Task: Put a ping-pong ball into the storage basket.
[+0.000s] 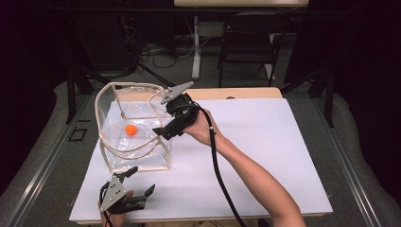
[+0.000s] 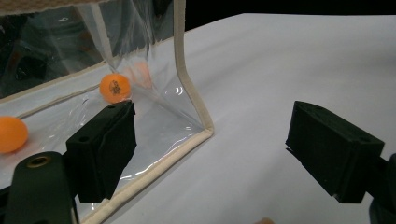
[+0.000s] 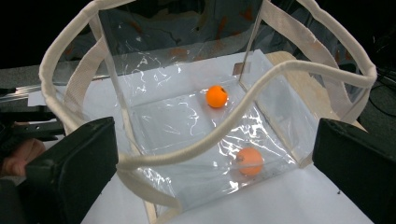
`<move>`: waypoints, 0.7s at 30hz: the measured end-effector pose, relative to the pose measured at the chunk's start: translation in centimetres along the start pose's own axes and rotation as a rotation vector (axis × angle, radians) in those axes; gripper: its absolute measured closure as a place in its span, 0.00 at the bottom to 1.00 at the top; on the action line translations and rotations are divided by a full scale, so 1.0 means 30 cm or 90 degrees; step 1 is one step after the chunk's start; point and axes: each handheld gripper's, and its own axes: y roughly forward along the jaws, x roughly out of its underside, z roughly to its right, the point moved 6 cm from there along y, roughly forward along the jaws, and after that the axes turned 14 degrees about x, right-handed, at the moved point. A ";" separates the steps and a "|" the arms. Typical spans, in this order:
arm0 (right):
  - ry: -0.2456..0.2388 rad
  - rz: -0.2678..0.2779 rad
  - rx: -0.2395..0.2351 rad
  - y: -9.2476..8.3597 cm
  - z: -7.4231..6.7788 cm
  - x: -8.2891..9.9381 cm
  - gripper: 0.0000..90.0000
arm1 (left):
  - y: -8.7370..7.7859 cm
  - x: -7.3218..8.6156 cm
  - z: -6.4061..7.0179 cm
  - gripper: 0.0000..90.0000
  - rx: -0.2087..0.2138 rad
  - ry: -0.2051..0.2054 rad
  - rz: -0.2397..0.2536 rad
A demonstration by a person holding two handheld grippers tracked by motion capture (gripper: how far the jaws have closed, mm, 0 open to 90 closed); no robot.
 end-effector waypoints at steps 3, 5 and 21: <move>0.002 -0.003 -0.001 -0.012 0.008 0.015 0.00 | 0.001 -0.001 0.002 0.17 0.001 0.000 0.001; 0.001 -0.008 0.000 -0.017 0.011 0.028 0.00 | 0.001 -0.001 0.003 0.17 0.001 0.002 0.000; 0.003 -0.035 0.004 -0.041 0.029 0.134 0.00 | 0.003 -0.002 0.004 0.17 0.000 0.002 0.000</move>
